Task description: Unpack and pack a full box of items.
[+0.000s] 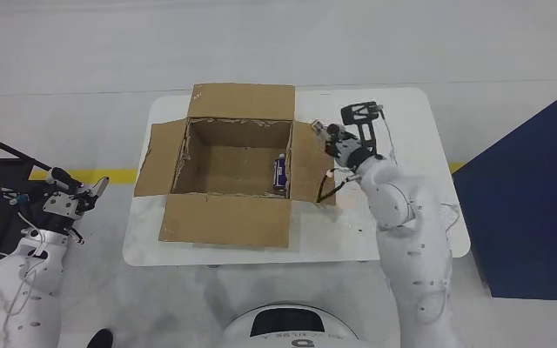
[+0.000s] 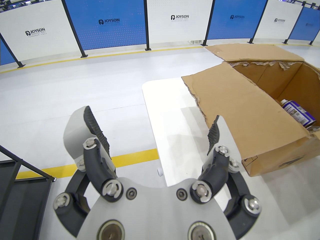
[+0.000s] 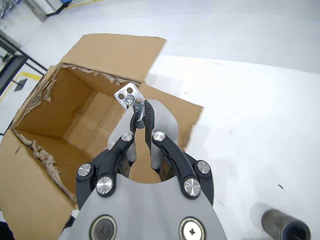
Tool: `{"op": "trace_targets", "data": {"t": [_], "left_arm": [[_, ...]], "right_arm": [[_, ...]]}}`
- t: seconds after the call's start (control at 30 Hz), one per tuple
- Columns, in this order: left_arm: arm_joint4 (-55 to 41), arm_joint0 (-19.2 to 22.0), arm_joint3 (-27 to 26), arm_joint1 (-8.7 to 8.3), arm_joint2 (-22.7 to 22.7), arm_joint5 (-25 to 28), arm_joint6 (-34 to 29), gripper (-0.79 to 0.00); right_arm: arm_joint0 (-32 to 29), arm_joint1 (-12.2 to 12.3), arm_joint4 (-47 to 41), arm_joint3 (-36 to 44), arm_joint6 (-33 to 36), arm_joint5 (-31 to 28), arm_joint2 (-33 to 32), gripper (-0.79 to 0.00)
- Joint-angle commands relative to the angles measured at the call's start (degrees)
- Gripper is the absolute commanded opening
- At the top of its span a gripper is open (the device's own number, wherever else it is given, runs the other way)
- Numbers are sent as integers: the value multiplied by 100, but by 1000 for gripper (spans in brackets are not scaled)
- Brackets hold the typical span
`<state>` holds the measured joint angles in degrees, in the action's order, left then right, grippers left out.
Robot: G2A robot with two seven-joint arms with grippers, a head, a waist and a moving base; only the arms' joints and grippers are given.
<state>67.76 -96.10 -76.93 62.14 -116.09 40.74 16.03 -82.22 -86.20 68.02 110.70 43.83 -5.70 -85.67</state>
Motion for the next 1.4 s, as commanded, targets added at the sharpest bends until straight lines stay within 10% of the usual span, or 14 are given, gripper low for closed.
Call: {"op": "trace_targets", "data": {"t": [0.0, 0.27, 0.87, 1.17, 1.37], "left_arm": [[0, 0, 0, 0, 0, 0, 0, 0], [0, 0, 0, 0, 0, 0, 0, 0], [0, 0, 0, 0, 0, 0, 0, 0], [0, 0, 0, 0, 0, 0, 0, 0], [0, 0, 0, 0, 0, 0, 0, 0]], "right_arm": [[-341, 40, -126, 106, -80, 4, -443, -785], [-796, 192, 56, -155, 521, 166, -1348, -785], [435, 288, 1259, -1871, 1800, 815, -562, -785], [151, 319, 1095, -1321, 1700, 854, -544, -493], [-445, 323, 673, -140, 1339, 1032, -664, -459]]}}
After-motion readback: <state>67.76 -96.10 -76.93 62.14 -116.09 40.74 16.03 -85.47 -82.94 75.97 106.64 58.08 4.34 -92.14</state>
